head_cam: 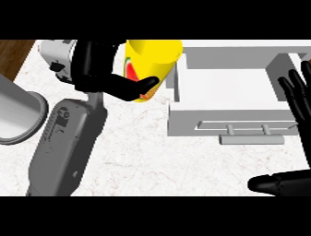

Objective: Pick up the cup, place it into the drawer and close the drawer

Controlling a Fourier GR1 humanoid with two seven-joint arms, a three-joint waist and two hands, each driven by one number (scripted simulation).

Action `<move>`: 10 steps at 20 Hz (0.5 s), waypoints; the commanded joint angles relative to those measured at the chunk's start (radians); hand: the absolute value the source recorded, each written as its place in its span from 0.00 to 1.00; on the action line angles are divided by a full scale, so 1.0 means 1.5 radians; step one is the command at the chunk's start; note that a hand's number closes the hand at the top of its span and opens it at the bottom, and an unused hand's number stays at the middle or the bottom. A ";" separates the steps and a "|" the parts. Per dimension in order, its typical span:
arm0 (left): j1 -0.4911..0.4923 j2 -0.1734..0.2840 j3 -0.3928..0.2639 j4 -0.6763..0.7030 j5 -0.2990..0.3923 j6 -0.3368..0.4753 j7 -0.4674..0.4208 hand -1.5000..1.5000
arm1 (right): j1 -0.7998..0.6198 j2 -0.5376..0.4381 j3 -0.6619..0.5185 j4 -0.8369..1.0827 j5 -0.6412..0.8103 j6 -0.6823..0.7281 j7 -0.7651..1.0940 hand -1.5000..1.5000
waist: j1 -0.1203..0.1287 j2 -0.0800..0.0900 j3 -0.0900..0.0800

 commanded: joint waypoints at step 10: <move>-0.210 -0.002 -0.049 0.247 0.018 0.084 0.002 1.00 | -0.030 -0.011 -0.020 0.054 -0.008 0.009 -0.017 0.00 | -0.005 0.002 0.000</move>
